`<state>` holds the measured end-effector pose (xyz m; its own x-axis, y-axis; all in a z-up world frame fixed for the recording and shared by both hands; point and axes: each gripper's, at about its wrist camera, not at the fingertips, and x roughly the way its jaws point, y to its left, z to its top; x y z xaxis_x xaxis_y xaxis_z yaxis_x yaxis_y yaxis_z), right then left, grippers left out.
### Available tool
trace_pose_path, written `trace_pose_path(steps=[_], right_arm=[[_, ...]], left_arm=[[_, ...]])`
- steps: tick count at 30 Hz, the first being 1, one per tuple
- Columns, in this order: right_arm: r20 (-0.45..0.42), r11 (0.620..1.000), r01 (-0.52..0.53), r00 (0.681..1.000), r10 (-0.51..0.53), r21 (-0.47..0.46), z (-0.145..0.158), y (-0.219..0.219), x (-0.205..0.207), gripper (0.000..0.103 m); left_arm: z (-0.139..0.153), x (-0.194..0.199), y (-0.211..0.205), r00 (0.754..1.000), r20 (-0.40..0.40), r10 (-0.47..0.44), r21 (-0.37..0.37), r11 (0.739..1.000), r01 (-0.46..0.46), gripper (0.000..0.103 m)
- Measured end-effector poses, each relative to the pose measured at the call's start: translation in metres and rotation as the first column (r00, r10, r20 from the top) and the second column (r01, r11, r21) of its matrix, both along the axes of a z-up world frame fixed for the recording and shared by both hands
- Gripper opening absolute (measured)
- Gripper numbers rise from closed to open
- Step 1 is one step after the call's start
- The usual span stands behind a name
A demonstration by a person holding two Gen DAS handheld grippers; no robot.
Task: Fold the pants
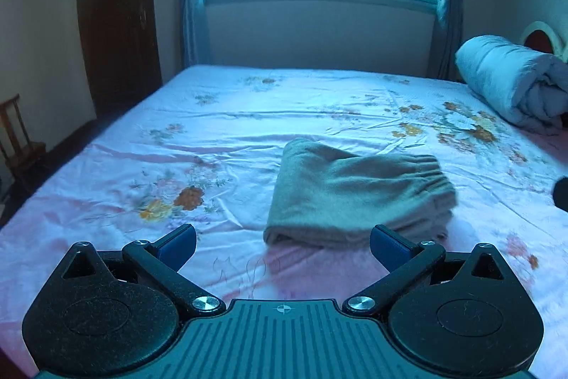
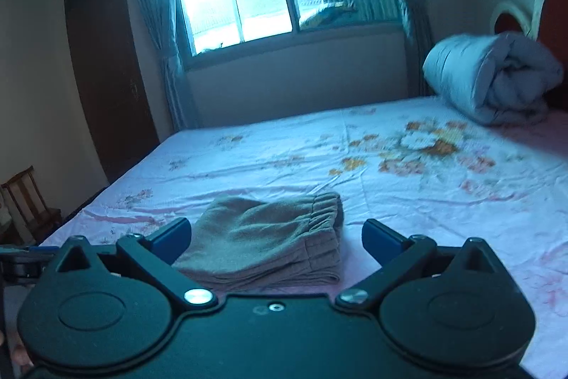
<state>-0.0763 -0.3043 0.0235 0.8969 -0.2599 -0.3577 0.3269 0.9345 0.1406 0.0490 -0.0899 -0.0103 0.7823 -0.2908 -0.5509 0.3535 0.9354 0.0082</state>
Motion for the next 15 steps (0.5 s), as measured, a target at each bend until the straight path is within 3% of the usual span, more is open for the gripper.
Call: trace_pose_path(steps=[6, 11, 15], right_arm=[[0.041, 1.000, -0.012, 0.999, 0.012, -0.014, 0.016, 0.030, -0.045, 0.097], [0.049, 0.998, 0.005, 0.999, -0.002, -0.062, 0.022, 0.045, -0.066, 0.097], [0.062, 0.998, 0.027, 0.998, -0.023, -0.057, 0.023, 0.046, -0.073, 0.097]], left_arm=[[0.023, -0.060, 0.024, 0.998, 0.055, -0.042, -0.039, 0.998, 0.044, 0.103], [0.029, -0.081, 0.038, 0.998, 0.023, -0.052, -0.090, 0.994, 0.054, 0.103], [0.034, -0.089, 0.041, 0.998, 0.046, -0.046, -0.077, 0.996, 0.049, 0.103]])
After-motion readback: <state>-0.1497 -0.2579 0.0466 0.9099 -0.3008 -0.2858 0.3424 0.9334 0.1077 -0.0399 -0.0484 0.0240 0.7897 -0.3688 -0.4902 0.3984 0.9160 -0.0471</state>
